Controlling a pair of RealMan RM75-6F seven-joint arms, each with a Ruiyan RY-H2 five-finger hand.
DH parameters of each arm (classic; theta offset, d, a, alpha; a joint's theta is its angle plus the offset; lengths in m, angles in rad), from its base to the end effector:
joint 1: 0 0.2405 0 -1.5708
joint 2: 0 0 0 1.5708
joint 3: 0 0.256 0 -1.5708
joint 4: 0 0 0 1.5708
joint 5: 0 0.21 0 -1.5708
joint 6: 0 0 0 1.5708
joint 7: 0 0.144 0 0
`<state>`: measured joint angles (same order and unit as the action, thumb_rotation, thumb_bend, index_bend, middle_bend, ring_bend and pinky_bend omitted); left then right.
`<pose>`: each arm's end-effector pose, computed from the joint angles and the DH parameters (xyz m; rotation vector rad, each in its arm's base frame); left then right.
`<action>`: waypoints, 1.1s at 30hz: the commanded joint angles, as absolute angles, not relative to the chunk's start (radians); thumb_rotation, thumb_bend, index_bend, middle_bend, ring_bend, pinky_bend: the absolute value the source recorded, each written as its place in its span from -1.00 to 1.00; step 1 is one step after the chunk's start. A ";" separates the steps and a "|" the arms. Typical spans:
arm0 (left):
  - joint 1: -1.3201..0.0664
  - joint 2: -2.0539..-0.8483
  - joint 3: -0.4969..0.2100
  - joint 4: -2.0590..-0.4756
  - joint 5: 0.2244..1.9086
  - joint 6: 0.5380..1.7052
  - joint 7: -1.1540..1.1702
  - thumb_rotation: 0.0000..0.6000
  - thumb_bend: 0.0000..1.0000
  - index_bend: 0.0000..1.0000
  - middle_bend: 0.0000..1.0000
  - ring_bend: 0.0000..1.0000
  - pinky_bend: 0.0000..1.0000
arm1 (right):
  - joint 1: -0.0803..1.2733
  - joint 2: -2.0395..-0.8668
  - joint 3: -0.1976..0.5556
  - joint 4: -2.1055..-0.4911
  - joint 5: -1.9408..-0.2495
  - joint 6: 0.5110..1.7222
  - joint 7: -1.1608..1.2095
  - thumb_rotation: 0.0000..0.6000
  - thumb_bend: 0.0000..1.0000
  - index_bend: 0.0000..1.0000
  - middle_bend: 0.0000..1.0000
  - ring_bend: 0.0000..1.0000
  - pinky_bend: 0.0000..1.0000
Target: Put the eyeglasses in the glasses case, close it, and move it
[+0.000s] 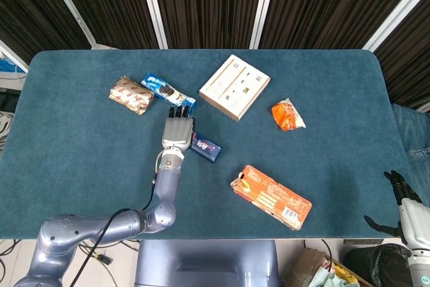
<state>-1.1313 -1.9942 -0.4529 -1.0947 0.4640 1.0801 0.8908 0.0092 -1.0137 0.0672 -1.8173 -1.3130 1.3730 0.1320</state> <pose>-0.0381 0.4017 -0.0956 -1.6262 -0.9838 -0.7060 -0.3178 -0.1553 0.1682 1.1390 -1.2650 0.8809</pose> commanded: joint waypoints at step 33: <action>-1.117 -1.770 -0.277 -1.350 0.475 0.983 1.099 1.00 -0.48 -0.79 -0.84 -1.00 -1.00 | 0.009 -1.012 0.069 -1.821 -1.311 1.373 0.141 1.00 -0.48 -0.79 -0.90 -0.75 -0.68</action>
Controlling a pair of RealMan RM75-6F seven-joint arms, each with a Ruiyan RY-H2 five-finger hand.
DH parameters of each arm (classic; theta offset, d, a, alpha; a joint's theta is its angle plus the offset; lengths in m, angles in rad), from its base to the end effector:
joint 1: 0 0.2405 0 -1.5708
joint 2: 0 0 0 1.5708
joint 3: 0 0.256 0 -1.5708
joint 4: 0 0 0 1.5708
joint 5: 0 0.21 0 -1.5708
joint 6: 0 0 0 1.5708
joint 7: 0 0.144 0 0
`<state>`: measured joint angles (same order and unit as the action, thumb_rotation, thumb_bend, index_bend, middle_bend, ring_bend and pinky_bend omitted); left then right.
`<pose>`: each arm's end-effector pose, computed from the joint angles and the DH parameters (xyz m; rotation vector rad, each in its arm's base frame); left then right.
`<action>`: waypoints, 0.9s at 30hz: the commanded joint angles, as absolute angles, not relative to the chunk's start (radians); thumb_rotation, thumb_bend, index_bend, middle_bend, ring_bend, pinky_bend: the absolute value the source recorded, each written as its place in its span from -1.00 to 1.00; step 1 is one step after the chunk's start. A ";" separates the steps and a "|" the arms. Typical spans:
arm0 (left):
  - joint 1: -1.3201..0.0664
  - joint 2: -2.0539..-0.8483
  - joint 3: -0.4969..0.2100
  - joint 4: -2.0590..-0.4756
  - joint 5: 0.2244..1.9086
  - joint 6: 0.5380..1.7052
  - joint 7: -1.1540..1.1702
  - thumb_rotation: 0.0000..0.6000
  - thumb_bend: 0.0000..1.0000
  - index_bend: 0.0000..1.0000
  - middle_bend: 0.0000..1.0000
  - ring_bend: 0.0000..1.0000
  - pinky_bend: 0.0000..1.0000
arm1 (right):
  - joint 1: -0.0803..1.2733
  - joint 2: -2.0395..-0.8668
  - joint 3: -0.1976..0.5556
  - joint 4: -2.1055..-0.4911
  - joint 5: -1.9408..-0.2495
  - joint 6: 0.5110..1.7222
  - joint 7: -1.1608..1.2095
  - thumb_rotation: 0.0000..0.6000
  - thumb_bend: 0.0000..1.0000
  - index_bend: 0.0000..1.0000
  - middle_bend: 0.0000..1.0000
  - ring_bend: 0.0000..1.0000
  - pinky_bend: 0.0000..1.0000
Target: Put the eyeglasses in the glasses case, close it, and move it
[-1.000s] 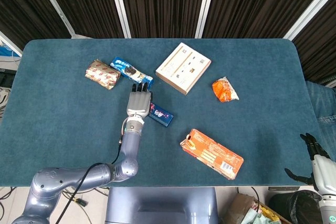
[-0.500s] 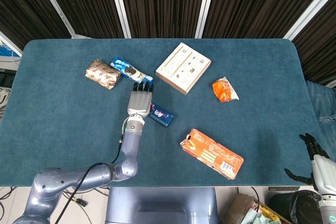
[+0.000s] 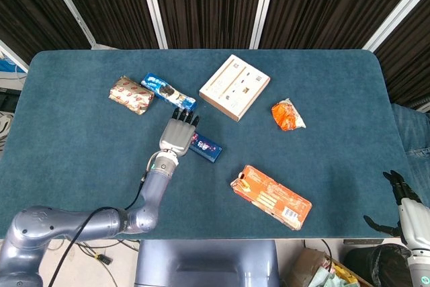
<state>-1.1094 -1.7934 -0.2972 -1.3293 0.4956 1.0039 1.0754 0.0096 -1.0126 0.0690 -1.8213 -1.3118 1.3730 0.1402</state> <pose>-0.0480 0.3873 -0.0739 -1.9049 -0.6675 -0.5557 -0.3170 -0.1557 0.1684 1.1326 -1.2718 0.8902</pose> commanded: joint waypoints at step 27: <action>-1.166 -1.844 -0.216 -1.190 0.527 0.874 0.962 1.00 -0.38 -0.61 -0.45 -0.90 -0.82 | 0.009 -1.007 0.069 -1.827 -1.303 1.367 0.147 1.00 -0.48 -0.77 -0.90 -0.75 -0.68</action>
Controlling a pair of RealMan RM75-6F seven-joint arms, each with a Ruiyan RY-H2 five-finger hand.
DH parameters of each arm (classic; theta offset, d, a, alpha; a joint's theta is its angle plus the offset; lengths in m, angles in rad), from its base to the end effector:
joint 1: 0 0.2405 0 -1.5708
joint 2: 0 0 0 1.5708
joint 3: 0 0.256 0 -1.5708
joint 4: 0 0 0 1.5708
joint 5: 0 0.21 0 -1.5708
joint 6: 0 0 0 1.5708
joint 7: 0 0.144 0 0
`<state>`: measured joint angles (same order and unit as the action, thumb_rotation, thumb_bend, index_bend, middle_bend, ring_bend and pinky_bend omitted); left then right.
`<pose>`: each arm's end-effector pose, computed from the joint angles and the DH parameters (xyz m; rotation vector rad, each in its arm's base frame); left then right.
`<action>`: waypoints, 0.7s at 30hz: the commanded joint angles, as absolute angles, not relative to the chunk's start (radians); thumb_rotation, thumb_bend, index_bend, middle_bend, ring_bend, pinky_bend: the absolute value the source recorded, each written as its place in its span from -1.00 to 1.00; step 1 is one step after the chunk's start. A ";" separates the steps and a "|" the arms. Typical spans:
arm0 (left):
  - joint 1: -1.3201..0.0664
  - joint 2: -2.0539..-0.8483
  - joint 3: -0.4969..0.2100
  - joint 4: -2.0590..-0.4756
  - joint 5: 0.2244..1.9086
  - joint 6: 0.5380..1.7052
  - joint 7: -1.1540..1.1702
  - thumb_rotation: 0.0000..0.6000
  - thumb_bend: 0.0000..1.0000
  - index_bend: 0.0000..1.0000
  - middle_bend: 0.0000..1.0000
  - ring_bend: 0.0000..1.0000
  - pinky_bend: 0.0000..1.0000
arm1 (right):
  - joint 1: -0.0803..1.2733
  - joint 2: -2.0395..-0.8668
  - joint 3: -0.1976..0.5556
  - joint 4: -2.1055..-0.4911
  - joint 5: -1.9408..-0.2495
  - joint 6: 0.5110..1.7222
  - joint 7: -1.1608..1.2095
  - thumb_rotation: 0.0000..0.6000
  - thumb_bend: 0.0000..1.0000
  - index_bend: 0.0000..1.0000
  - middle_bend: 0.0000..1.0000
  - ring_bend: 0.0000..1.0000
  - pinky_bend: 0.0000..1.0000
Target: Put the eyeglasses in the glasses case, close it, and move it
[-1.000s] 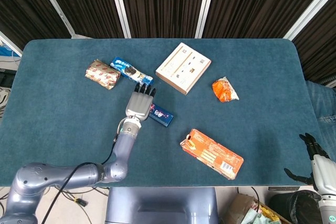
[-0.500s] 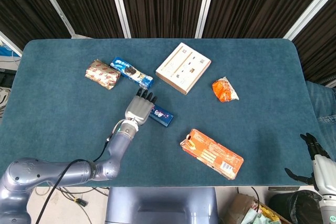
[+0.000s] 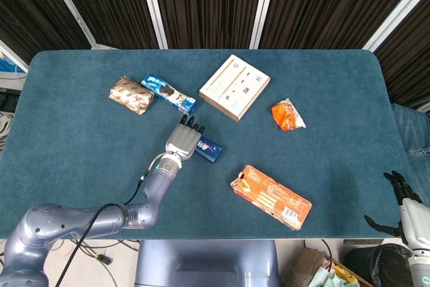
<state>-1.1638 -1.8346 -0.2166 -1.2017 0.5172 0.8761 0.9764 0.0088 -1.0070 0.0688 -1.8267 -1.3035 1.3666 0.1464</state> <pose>-0.0522 0.3903 -0.0997 -2.0150 -0.6429 -0.5309 -0.3177 -0.1550 0.1690 1.1241 -1.2843 0.8863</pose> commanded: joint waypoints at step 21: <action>-1.163 -1.850 -0.207 -1.172 0.545 0.896 0.934 1.00 -0.28 -0.53 -0.30 -0.85 -0.78 | 0.011 -1.004 0.067 -1.829 -1.303 1.359 0.149 1.00 -0.48 -0.77 -0.90 -0.75 -0.68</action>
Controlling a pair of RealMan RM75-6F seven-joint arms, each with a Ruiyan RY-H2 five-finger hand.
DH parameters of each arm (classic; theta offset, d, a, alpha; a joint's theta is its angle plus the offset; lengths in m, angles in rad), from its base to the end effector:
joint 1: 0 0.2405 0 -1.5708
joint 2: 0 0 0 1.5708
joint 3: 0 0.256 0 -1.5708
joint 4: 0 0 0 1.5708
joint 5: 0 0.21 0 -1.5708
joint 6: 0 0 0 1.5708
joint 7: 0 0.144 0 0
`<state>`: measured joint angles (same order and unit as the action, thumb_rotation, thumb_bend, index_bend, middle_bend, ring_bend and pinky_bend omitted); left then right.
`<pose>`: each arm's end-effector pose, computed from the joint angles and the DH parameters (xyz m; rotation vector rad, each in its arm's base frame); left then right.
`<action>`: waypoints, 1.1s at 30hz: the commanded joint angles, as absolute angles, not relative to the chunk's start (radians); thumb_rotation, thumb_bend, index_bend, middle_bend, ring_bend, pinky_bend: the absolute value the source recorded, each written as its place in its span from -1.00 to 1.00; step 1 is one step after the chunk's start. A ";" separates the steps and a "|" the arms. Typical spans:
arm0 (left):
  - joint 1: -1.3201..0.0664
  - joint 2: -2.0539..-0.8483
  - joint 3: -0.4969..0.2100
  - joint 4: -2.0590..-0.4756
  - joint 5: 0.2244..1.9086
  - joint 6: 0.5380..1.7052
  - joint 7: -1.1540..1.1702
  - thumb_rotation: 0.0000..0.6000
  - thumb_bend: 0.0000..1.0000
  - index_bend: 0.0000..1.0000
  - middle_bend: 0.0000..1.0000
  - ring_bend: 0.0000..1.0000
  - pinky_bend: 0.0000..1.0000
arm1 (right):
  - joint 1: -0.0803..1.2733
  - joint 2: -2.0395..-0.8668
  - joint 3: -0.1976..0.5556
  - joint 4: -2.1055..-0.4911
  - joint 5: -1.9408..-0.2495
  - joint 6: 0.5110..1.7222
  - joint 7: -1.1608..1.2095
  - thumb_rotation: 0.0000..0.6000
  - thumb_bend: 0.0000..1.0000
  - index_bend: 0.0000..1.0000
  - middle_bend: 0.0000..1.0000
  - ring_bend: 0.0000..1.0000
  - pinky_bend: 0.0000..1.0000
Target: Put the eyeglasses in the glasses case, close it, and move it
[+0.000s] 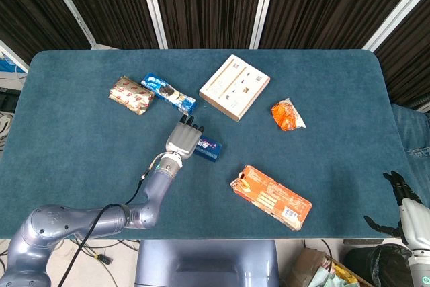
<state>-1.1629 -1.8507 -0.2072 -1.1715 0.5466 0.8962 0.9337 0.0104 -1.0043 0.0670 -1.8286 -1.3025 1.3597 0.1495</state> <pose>-0.0538 0.3927 -0.1001 -1.9878 -0.6418 -0.5567 -0.3178 -0.1550 0.1685 1.1266 -1.2925 0.8834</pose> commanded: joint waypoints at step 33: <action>-0.827 -1.266 -0.037 -1.966 0.805 1.382 0.797 1.00 -0.44 -0.87 -0.96 -1.00 -0.85 | 0.010 -1.018 0.069 -1.809 -1.320 1.389 0.102 1.00 -0.48 -0.76 -0.90 -0.75 -0.68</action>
<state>-0.9190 -1.3690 -0.0928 -1.8709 0.7173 1.3060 0.8863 0.0104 -1.0176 0.0691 -1.8092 -1.3196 1.3879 0.1025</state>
